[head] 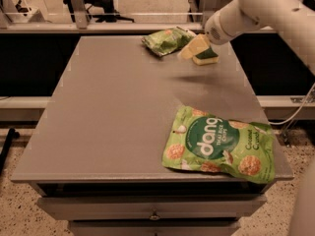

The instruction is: Move sponge near green rice chip bag

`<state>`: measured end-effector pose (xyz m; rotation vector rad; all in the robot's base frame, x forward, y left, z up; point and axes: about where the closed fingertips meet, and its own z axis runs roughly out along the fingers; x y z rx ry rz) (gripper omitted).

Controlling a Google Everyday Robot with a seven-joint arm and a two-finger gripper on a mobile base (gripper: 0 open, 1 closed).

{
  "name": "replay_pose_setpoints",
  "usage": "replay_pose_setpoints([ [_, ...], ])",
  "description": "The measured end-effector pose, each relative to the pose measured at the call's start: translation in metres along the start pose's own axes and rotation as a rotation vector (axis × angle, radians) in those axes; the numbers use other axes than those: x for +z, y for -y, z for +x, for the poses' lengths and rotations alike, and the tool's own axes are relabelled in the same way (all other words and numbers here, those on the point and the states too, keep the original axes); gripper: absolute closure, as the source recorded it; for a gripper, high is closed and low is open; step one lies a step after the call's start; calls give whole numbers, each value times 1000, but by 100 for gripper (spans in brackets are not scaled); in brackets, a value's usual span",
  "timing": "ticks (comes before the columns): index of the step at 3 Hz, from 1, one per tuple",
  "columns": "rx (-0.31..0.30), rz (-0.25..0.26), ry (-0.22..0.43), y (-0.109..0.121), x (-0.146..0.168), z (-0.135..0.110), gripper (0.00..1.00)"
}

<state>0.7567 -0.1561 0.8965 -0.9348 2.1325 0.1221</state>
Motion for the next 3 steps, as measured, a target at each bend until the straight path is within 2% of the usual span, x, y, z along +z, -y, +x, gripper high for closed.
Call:
replay_pose_setpoints([
  [1, -1, -4, 142, 5, -71, -2, 0],
  [2, 10, 35, 212, 10, -139, 16, 0],
  [3, 24, 48, 207, 16, -146, 26, 0],
])
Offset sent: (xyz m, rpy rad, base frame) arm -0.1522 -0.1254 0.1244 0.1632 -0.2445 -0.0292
